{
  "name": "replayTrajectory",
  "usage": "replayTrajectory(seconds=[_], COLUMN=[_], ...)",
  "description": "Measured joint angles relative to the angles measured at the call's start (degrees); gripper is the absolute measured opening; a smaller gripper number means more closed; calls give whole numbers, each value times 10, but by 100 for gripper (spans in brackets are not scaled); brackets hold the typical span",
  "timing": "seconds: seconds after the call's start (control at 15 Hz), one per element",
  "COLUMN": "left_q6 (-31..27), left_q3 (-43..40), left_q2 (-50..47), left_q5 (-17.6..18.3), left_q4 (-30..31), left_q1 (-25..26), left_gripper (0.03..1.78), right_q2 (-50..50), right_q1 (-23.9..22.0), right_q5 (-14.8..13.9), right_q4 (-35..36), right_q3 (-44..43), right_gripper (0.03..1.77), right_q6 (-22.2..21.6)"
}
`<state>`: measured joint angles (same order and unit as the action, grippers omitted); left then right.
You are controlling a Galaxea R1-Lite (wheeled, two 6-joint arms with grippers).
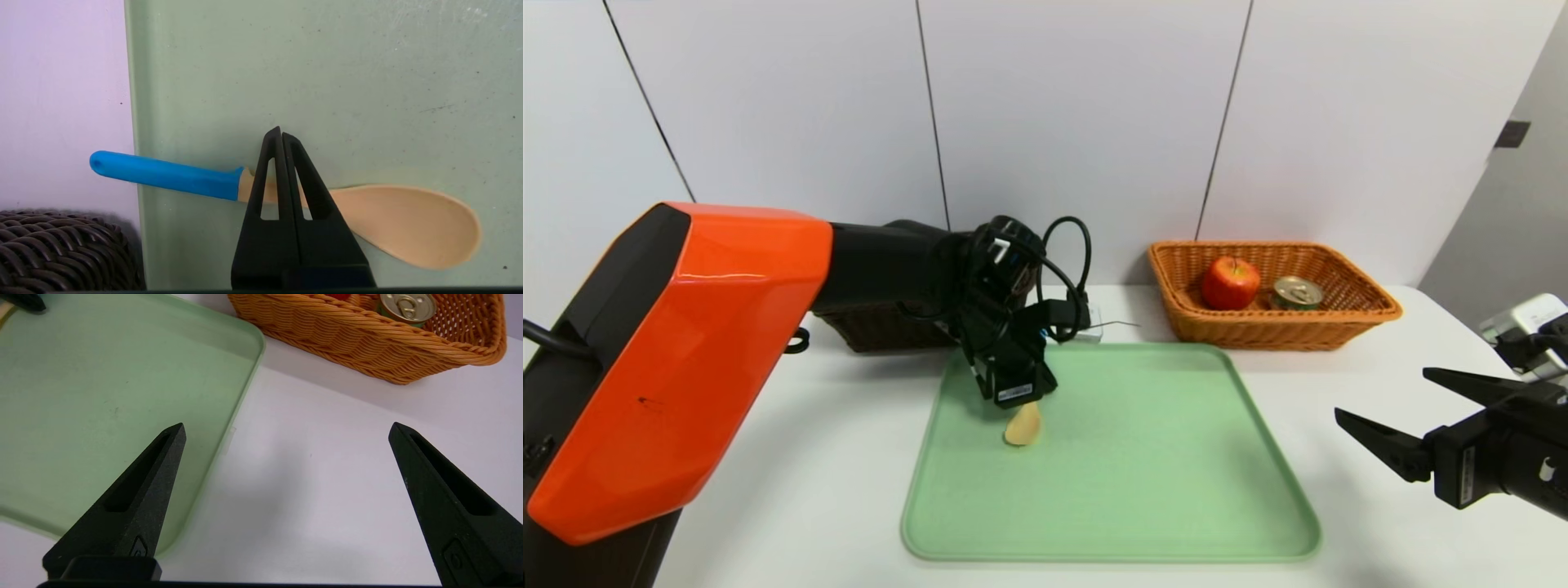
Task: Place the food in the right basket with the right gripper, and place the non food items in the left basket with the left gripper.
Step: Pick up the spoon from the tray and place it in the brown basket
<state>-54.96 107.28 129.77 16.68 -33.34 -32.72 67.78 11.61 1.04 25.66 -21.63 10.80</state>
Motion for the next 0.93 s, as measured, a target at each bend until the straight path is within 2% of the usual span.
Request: replayTrajectory(seconds=[0.2, 0.4, 0.53, 0.67, 0.8, 0.93], left_q6=[8, 54, 65, 82, 100, 136], left_q3=[1, 2, 0, -1, 0, -5], left_q2=[-4, -18, -30, -38, -47, -61], left_q5=[-1, -11, -36, -43, -45, -67], left_q4=[3, 4, -3, 3, 5, -3], left_q1=[-2, -15, -20, -23, -23, -32], left_gripper=[4, 7, 44, 73, 96, 112], right_q2=[0, -1, -1, -1, -1, -1], right_q1=[2, 3, 5, 7, 8, 11], right_q5=[0, 0, 0, 0, 0, 0], right_q4=[0, 0, 0, 0, 0, 0], right_q3=[0, 1, 1, 2, 2, 2], right_gripper=[171, 171, 171, 171, 171, 171], right_q6=[0, 1, 1, 2, 2, 2])
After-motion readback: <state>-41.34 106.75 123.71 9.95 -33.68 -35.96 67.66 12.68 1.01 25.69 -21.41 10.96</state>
